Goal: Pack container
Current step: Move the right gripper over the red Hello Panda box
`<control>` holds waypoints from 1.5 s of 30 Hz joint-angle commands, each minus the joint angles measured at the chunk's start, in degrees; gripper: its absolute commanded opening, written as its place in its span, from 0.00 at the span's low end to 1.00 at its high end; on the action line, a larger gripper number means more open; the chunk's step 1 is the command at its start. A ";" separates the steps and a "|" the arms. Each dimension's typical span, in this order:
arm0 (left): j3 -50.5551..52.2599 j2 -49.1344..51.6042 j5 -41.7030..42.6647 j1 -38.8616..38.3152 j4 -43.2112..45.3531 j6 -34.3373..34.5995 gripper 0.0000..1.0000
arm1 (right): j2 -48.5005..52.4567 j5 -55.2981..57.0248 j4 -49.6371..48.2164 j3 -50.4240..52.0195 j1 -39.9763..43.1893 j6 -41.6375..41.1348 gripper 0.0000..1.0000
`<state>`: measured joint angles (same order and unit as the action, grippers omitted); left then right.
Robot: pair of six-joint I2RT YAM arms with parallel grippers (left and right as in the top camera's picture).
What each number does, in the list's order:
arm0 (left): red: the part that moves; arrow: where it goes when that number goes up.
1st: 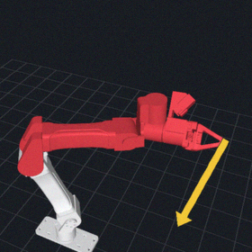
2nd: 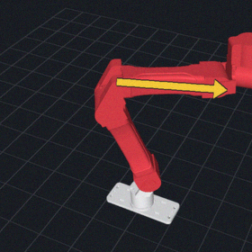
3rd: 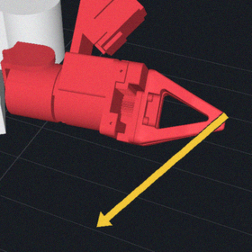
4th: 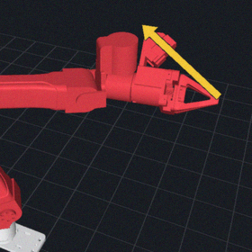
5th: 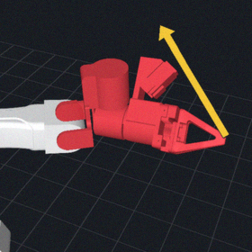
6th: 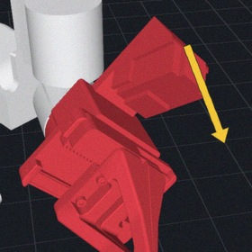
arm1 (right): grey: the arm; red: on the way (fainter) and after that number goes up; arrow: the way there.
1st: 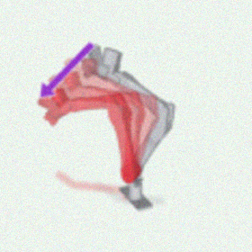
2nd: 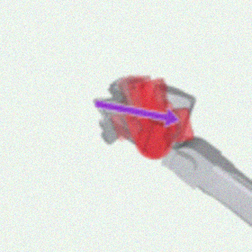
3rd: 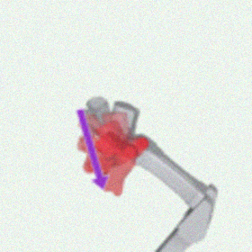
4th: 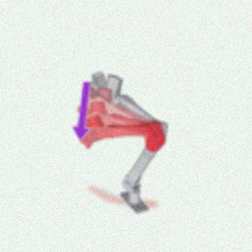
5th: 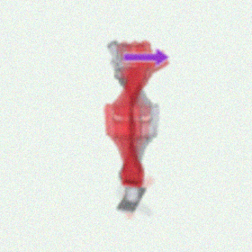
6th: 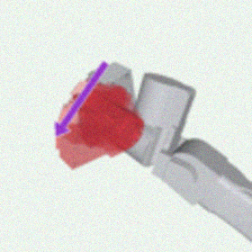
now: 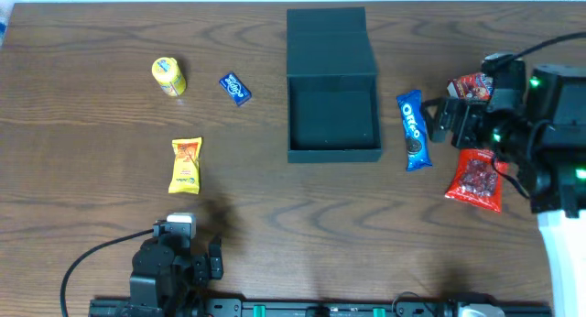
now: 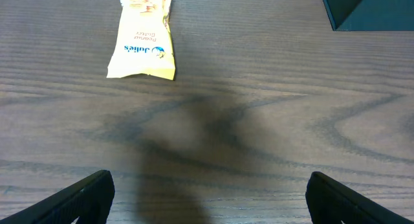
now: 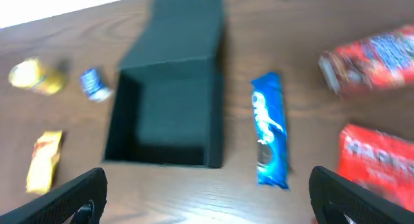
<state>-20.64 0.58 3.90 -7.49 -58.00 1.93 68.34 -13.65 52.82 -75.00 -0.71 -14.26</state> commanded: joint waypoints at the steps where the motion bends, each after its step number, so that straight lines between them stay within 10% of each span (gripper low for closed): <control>1: 1.73 -0.37 -0.50 0.35 -1.33 0.63 0.95 | 2.36 19.58 1.97 -1.18 -1.75 -23.89 0.99; 15: 1.73 -0.37 -0.50 0.35 -1.33 0.63 0.95 | 16.37 24.61 19.21 -10.82 -1.86 -73.70 0.99; 25: 1.73 -0.37 -0.50 0.35 -1.33 0.63 0.95 | 32.70 27.61 31.19 -34.88 -0.63 -74.40 0.99; 45: 1.73 -0.37 -0.50 0.35 -1.33 0.63 0.95 | 54.31 22.60 16.52 -43.10 11.63 -57.66 0.99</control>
<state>-20.64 0.58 3.90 -7.49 -57.98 1.93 119.35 9.41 69.17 -114.24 10.31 -74.85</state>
